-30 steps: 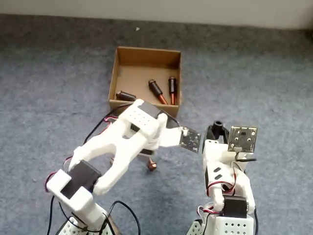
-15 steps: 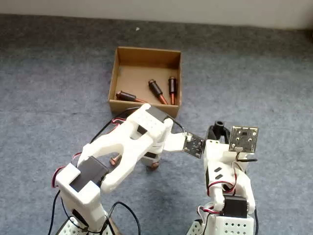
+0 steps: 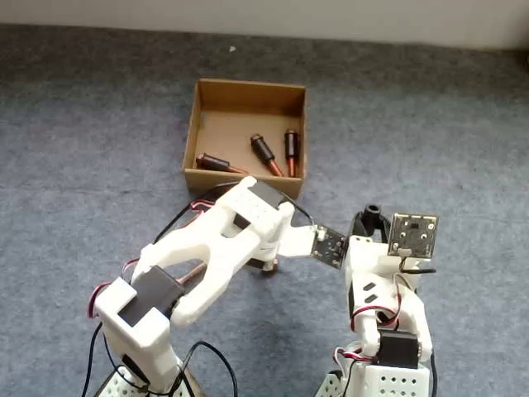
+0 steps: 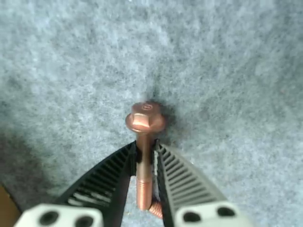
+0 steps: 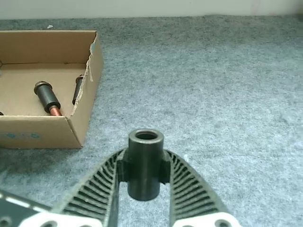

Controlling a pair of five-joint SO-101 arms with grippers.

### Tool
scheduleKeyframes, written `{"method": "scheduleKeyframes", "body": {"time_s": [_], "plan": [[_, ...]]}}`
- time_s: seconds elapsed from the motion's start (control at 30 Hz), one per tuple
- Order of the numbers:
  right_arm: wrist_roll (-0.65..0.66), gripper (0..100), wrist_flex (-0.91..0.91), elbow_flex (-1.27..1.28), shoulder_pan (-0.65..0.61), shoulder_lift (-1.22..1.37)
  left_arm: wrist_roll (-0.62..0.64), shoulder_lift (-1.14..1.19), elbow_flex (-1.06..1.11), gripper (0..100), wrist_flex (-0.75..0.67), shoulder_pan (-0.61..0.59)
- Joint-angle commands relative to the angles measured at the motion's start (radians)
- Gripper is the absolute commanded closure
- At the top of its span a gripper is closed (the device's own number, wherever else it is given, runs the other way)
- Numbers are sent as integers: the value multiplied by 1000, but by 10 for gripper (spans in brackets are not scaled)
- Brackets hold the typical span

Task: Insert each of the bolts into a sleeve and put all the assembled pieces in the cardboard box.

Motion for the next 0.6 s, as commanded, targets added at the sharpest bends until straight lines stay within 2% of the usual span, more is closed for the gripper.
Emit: {"method": "scheduleKeyframes", "body": {"time_s": [0.0, 0.13, 0.3, 0.57], "plan": [[11, 988, -15, -19, -5, -16, -2, -10, -19, 986, 0, 53], [11, 988, -15, -19, -5, -16, 9, -16, -31, 995, 0, 41], [11, 988, -15, -19, -5, -16, 132, -107, -38, 995, 0, -2], [11, 988, -15, -18, -5, -16, 333, -395, 5, 995, 0, -41]]}}
